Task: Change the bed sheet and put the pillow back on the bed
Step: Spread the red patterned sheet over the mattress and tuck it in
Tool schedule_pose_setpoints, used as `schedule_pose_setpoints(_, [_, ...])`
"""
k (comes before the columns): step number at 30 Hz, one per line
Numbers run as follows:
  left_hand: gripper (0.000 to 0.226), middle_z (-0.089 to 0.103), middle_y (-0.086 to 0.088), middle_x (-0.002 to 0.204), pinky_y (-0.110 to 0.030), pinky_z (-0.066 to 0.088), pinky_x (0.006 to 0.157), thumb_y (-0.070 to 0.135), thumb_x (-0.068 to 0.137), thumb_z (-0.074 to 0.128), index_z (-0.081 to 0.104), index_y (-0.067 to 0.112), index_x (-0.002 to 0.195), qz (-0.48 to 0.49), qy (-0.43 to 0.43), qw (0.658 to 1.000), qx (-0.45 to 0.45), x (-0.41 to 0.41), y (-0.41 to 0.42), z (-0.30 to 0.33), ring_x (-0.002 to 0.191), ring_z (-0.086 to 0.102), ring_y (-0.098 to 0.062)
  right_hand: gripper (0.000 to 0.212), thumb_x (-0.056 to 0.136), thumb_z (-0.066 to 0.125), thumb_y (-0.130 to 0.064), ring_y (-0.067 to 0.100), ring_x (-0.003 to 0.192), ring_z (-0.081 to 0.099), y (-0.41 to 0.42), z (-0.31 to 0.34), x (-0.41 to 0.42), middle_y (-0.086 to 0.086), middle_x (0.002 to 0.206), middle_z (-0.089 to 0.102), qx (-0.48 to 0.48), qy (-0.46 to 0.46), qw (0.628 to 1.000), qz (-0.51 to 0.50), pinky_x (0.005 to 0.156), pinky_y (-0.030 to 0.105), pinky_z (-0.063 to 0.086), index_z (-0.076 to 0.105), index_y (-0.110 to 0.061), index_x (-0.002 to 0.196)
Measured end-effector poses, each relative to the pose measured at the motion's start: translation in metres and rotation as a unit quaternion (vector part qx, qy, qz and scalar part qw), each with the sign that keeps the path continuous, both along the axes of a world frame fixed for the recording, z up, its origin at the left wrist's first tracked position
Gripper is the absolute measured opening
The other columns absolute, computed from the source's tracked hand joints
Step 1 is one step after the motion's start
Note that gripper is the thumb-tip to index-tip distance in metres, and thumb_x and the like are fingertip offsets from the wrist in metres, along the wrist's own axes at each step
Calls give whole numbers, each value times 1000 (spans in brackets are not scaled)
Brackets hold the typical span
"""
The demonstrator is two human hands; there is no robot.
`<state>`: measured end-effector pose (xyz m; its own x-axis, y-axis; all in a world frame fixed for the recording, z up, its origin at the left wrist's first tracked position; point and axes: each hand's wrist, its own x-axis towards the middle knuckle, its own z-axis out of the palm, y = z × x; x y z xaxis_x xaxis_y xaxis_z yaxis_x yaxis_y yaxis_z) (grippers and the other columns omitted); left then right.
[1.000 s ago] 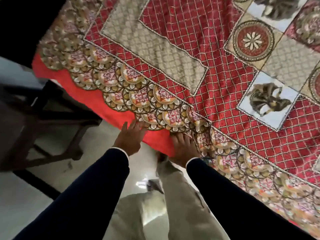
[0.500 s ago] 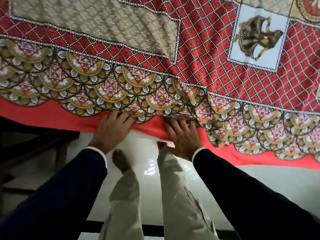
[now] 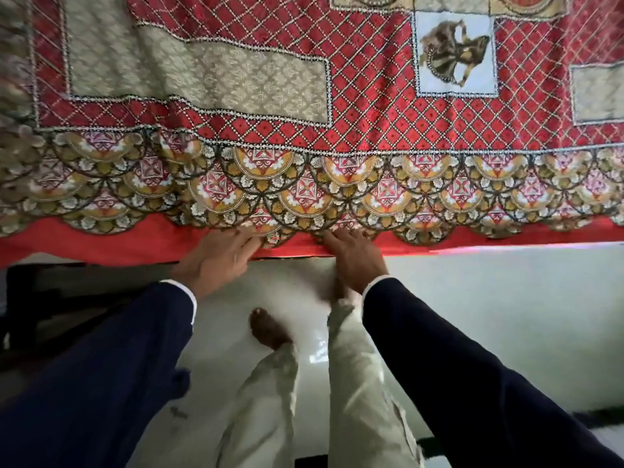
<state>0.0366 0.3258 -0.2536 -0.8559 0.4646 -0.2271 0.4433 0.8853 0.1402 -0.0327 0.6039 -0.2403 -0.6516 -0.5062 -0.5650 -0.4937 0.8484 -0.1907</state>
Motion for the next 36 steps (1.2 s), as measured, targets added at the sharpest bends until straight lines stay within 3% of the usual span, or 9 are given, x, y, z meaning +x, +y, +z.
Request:
schedule_pose_setpoints(5, [38,54,2,134,-44,39,100,25,94,48,54,28,132,-55,-214,973,-70,33,1,-26,121,53,-23,30,96,52,-17,26,123,57,-11,-19,25,3,131,61,118,-210,966,88,100,36,43,63,-26,123])
schedule_pose_setpoints(11, [35,59,-3,113,-44,40,82,27,76,45,65,22,105,265,-4,956,126,83,-24,-17,103,55,-27,26,91,47,-20,27,103,66,-82,-26,42,-1,117,69,-108,-169,978,51,84,42,55,64,-30,108])
schedule_pose_setpoints(13, [27,59,-10,106,-45,42,83,19,78,52,64,14,102,500,30,849,168,97,-46,-17,99,55,-31,26,90,52,-14,32,100,64,-116,-21,47,7,115,66,-193,-104,971,95,76,42,55,62,-21,112])
schedule_pose_setpoints(16, [37,63,-23,92,-48,49,77,35,79,65,63,1,94,772,38,529,351,110,-99,-19,88,61,-33,31,80,60,-10,37,95,55,-175,-20,49,16,110,56,-268,4,948,170,73,44,52,56,-11,110])
schedule_pose_setpoints(18, [38,61,-12,95,-48,54,75,43,83,70,60,11,103,842,-26,306,444,112,-125,-16,96,59,-31,47,78,67,-21,37,101,52,-209,-22,51,16,117,54,-218,52,952,209,82,47,51,52,-10,122])
schedule_pose_setpoints(20, [47,55,-2,113,-47,57,82,42,87,72,54,21,126,835,-72,180,515,114,-148,-26,106,53,-22,70,76,73,-37,35,110,51,-240,-29,54,12,131,51,-146,94,952,250,90,46,48,47,-12,136])
schedule_pose_setpoints(27, [14,68,-3,90,-28,55,53,31,90,72,64,21,97,792,-28,164,587,98,-176,-52,67,65,-15,73,87,60,-31,37,105,53,-293,-49,39,12,131,53,-79,185,937,286,84,48,47,33,-17,153])
schedule_pose_setpoints(30, [18,68,1,86,-30,57,58,37,90,72,65,21,96,791,-29,203,577,94,-176,-47,64,65,-9,59,86,53,-10,37,106,61,-301,-41,18,12,125,63,-180,27,968,172,87,46,52,50,-21,144])
schedule_pose_setpoints(36, [47,74,-5,105,-39,60,68,52,88,69,66,18,120,738,-39,110,664,96,-199,-27,87,72,-22,37,87,51,-5,-9,84,55,-326,-8,17,-21,97,62,-257,-257,923,125,80,19,43,63,-21,119])
